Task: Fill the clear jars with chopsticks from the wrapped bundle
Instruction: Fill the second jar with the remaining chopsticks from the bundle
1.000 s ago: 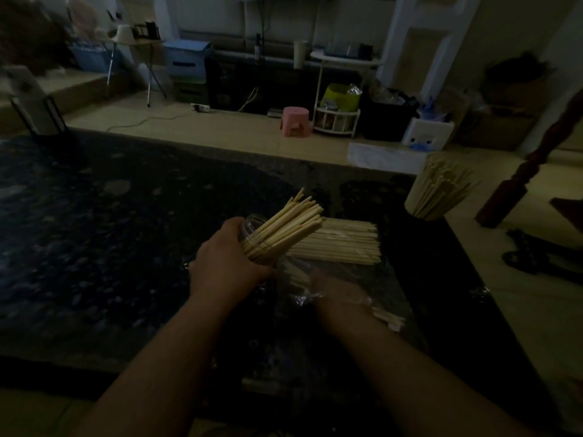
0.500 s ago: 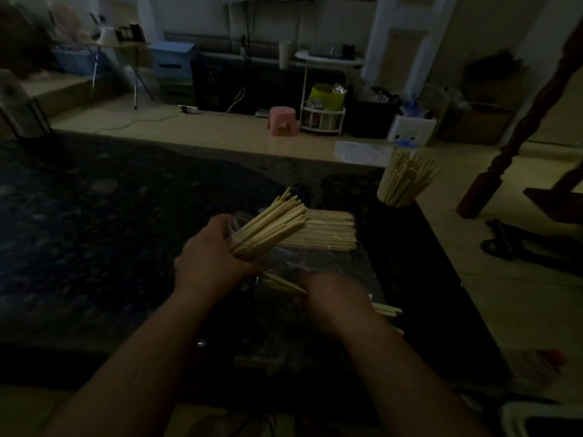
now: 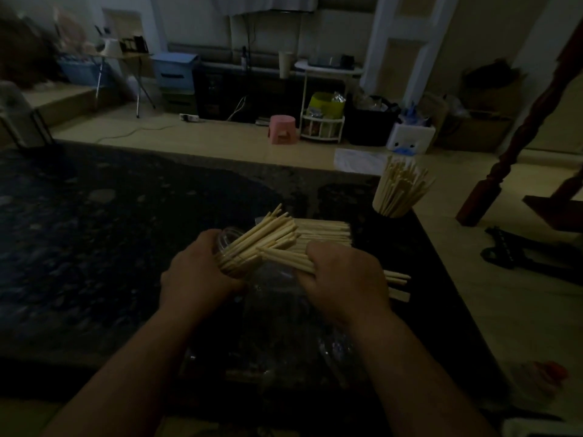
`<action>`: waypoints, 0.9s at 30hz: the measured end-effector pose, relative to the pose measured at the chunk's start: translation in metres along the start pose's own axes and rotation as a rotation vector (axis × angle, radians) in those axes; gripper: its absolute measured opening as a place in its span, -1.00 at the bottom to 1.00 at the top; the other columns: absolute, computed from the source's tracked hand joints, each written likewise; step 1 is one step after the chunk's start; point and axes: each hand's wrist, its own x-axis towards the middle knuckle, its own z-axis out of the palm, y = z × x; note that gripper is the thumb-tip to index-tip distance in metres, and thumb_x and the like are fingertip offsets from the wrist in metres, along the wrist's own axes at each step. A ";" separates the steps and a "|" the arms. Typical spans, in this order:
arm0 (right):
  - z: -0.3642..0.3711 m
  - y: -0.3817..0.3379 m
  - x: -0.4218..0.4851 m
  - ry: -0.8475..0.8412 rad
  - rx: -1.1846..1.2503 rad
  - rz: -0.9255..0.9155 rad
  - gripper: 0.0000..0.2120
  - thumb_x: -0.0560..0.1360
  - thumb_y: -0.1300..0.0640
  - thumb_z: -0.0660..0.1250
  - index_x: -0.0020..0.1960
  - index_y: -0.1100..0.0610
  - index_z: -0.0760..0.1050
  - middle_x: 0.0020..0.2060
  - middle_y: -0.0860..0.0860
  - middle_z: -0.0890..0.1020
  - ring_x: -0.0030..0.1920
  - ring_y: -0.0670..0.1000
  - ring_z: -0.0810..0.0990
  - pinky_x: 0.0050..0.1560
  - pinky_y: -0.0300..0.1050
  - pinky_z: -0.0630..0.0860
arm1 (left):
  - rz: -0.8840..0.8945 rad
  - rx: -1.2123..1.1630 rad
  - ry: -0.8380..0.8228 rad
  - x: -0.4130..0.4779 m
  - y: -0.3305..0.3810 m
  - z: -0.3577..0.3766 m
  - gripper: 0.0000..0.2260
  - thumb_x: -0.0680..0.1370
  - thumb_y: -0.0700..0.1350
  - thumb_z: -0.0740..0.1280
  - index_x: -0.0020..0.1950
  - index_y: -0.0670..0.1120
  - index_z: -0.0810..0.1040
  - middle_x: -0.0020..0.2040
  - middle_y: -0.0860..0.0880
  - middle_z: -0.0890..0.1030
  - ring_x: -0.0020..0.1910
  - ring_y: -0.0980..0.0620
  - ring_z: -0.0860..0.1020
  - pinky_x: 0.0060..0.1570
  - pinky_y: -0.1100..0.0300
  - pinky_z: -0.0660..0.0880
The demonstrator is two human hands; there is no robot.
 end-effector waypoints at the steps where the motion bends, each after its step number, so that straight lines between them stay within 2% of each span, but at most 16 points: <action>1: 0.001 0.001 0.004 0.042 -0.024 -0.028 -0.79 0.47 -0.12 0.27 -0.22 -0.04 0.35 -0.22 0.00 0.60 -0.21 0.12 0.58 -0.32 -0.14 0.21 | 0.002 0.006 0.003 0.001 -0.001 0.000 -0.18 0.16 0.06 0.61 0.36 0.18 0.32 0.16 0.02 0.56 0.14 -0.07 0.52 0.14 -0.14 0.48; 3: 0.000 0.005 0.012 0.197 -0.074 -0.083 -0.79 0.39 -0.09 0.27 -0.29 0.03 0.42 -0.35 0.03 0.54 -0.35 0.13 0.52 -0.35 -0.15 0.18 | 0.009 0.014 -0.001 0.004 -0.002 0.001 -0.18 0.18 0.04 0.60 0.36 0.18 0.31 0.17 0.03 0.55 0.15 -0.07 0.52 0.15 -0.13 0.48; 6: -0.001 0.013 0.016 0.337 -0.081 -0.127 -0.75 0.42 -0.07 0.26 -0.27 0.11 0.46 -0.27 0.09 0.48 -0.26 0.13 0.41 -0.25 -0.08 0.12 | 0.035 0.022 -0.027 0.007 -0.003 0.004 -0.15 0.19 0.06 0.60 0.39 0.18 0.28 0.20 0.04 0.53 0.16 -0.04 0.50 0.17 -0.14 0.47; 8: -0.005 0.012 0.016 0.398 -0.044 -0.099 -0.72 0.47 -0.09 0.23 -0.24 0.12 0.47 -0.24 0.10 0.45 -0.28 0.13 0.38 -0.26 -0.08 0.12 | 0.053 0.049 -0.028 0.009 -0.003 0.005 -0.10 0.19 0.09 0.60 0.44 0.19 0.23 0.25 0.04 0.51 0.20 -0.03 0.49 0.19 -0.16 0.46; 11: -0.002 0.009 0.013 0.437 0.040 -0.056 -0.79 0.49 -0.05 0.27 -0.14 0.09 0.52 -0.20 0.08 0.45 -0.34 0.10 0.41 -0.39 -0.16 0.24 | 0.073 0.098 -0.041 0.013 -0.004 0.007 0.00 0.18 0.12 0.59 0.52 0.18 0.14 0.37 0.05 0.43 0.31 -0.03 0.43 0.23 -0.18 0.43; 13: 0.006 0.009 0.014 0.463 0.123 -0.026 -0.85 0.49 0.02 0.32 -0.05 0.09 0.55 -0.13 0.05 0.46 -0.30 0.06 0.45 -0.44 -0.14 0.38 | 0.091 0.093 -0.056 0.016 -0.005 0.009 -0.06 0.18 0.14 0.58 0.48 0.19 0.20 0.35 0.08 0.44 0.30 -0.01 0.43 0.23 -0.18 0.43; 14: 0.009 0.008 0.016 0.492 0.191 -0.013 -0.83 0.51 0.03 0.31 -0.02 0.11 0.58 -0.10 0.05 0.47 -0.25 0.02 0.46 -0.39 -0.11 0.44 | 0.103 0.080 -0.055 0.017 -0.006 0.009 -0.12 0.18 0.16 0.57 0.43 0.22 0.25 0.30 0.09 0.46 0.25 0.01 0.45 0.20 -0.18 0.45; 15: 0.011 0.008 0.017 0.523 0.278 -0.002 -0.77 0.53 0.01 0.28 0.01 0.14 0.60 -0.08 0.04 0.47 -0.20 -0.04 0.45 -0.29 -0.17 0.47 | 0.110 0.062 -0.053 0.018 -0.007 0.010 -0.19 0.18 0.17 0.55 0.37 0.25 0.29 0.24 0.11 0.48 0.20 0.03 0.47 0.18 -0.17 0.46; 17: 0.015 0.006 0.019 0.578 0.405 0.008 -0.69 0.55 0.02 0.28 0.07 0.23 0.63 -0.06 0.03 0.47 -0.12 -0.19 0.41 -0.10 -0.38 0.43 | 0.119 0.046 -0.059 0.018 -0.009 0.011 -0.24 0.18 0.15 0.55 0.31 0.27 0.31 0.20 0.14 0.49 0.16 0.05 0.48 0.15 -0.16 0.48; 19: 0.016 0.003 0.019 0.595 0.485 0.018 -0.75 0.56 0.10 0.33 0.09 0.26 0.62 -0.03 0.01 0.47 -0.08 -0.32 0.41 0.00 -0.54 0.34 | 0.124 0.062 -0.057 0.018 -0.011 0.012 -0.22 0.17 0.16 0.53 0.34 0.26 0.30 0.20 0.14 0.49 0.17 0.04 0.48 0.14 -0.17 0.47; 20: 0.017 0.002 0.019 0.602 0.523 0.023 -0.78 0.56 0.13 0.32 0.08 0.25 0.62 -0.04 0.01 0.49 -0.06 -0.37 0.43 0.01 -0.55 0.33 | 0.125 0.068 -0.055 0.018 -0.012 0.012 -0.22 0.17 0.18 0.52 0.34 0.26 0.30 0.20 0.14 0.49 0.17 0.03 0.48 0.14 -0.18 0.48; 22: 0.019 0.000 0.020 0.612 0.614 0.034 -0.83 0.58 0.09 0.29 0.01 0.15 0.61 -0.09 -0.02 0.53 -0.03 -0.32 0.51 0.01 -0.40 0.44 | 0.115 0.069 -0.059 0.019 -0.013 0.013 -0.21 0.16 0.20 0.50 0.35 0.25 0.29 0.21 0.13 0.49 0.17 0.01 0.48 0.13 -0.17 0.48; 24: 0.024 -0.004 0.020 0.608 0.724 0.086 -0.79 0.60 0.02 0.21 -0.10 0.04 0.57 -0.17 -0.08 0.55 -0.08 -0.15 0.58 -0.01 -0.01 0.54 | 0.112 0.075 -0.055 0.018 -0.013 0.013 -0.23 0.17 0.20 0.50 0.34 0.25 0.29 0.20 0.13 0.49 0.16 0.00 0.49 0.13 -0.16 0.48; 25: 0.025 -0.006 0.021 0.599 0.787 0.123 -0.76 0.59 -0.03 0.19 -0.14 0.01 0.55 -0.20 -0.07 0.58 -0.11 -0.06 0.61 -0.03 0.11 0.54 | 0.116 0.079 -0.046 0.018 -0.014 0.014 -0.25 0.18 0.19 0.50 0.33 0.26 0.30 0.19 0.13 0.49 0.15 0.00 0.49 0.12 -0.15 0.49; 27: 0.027 -0.010 0.020 0.569 0.931 0.219 -0.68 0.57 -0.15 0.19 -0.15 0.04 0.56 -0.25 0.02 0.62 -0.19 0.07 0.65 -0.10 0.15 0.58 | 0.123 0.074 -0.034 0.018 -0.013 0.014 -0.28 0.19 0.17 0.50 0.30 0.27 0.31 0.16 0.14 0.50 0.13 0.01 0.50 0.10 -0.12 0.50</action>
